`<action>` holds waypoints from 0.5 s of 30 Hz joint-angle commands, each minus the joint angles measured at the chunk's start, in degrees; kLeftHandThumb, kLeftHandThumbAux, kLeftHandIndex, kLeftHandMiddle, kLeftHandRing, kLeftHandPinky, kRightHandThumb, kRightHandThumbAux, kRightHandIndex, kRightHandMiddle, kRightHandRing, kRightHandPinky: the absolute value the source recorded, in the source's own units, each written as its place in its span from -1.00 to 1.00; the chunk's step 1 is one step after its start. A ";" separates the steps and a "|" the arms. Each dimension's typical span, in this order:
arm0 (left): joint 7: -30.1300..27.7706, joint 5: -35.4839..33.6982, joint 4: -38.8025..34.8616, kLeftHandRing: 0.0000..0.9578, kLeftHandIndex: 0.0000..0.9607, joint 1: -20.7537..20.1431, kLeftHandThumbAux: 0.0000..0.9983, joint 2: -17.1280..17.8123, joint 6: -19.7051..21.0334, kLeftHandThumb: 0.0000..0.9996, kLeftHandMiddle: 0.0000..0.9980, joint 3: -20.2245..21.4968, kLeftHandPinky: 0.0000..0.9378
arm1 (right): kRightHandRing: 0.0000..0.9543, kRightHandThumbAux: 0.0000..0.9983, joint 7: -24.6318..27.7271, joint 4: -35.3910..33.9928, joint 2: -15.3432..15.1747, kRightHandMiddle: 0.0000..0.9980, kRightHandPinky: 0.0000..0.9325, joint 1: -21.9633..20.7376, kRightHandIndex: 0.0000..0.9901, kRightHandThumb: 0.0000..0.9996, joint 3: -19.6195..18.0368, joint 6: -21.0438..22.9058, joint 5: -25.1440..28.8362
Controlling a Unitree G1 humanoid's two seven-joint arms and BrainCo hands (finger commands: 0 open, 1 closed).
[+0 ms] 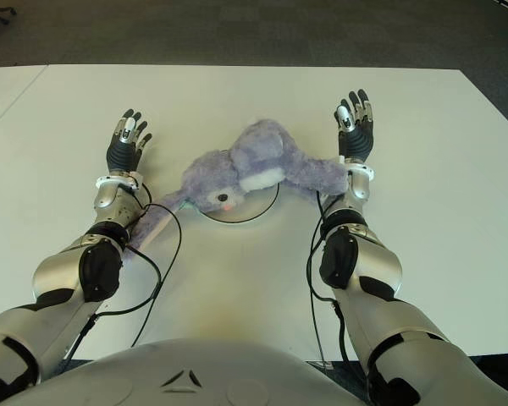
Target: Put the doll into the plate.
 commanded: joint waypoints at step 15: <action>1.71 -1.27 2.90 -0.95 -0.87 11.16 -0.13 -10.80 2.87 -1.00 -0.92 0.72 -0.91 | -0.84 0.42 -9.73 4.73 10.16 -0.83 -0.86 12.51 -0.82 -1.00 7.73 -3.54 -8.25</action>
